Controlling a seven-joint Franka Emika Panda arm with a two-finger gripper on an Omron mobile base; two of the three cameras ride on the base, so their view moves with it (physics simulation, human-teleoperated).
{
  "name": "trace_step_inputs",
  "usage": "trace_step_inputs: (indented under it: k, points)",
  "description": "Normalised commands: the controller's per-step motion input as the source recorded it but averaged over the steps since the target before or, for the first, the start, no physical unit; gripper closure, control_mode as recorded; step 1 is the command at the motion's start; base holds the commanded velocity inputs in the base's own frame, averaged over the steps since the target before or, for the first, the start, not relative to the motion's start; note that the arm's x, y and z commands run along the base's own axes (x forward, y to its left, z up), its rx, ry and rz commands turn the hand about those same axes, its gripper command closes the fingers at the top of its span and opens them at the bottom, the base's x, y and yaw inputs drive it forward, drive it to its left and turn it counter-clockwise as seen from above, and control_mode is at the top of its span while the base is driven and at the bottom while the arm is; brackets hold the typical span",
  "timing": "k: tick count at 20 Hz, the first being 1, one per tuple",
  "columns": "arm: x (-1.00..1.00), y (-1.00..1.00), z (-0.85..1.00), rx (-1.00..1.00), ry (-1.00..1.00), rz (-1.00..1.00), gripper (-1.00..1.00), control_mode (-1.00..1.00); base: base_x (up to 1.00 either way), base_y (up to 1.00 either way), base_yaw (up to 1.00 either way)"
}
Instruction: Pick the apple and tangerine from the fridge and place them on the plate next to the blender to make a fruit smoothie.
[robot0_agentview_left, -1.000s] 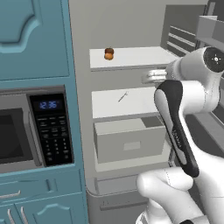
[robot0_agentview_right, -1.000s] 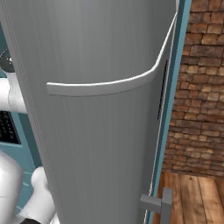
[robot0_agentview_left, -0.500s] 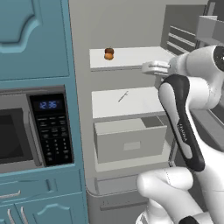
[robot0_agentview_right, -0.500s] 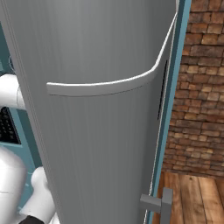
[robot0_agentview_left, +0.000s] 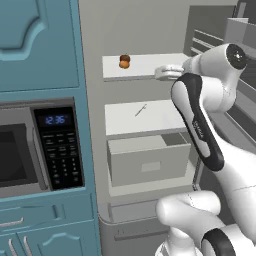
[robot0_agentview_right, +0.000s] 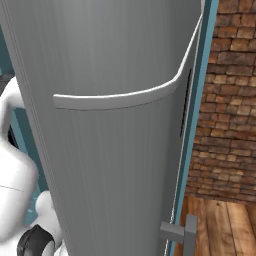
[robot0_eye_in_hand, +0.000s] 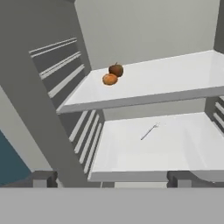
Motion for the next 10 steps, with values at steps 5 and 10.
trace_step_inputs:
  k: [5, 10]
  points:
    - [0.52, 0.22, 0.00, -0.06, 0.01, 0.04, -1.00, -1.00, 0.00, 0.00, 0.00]
    - [0.56, 0.18, 0.00, -0.03, 0.00, 0.01, -1.00, -1.00, 0.00, 0.00, 0.00]
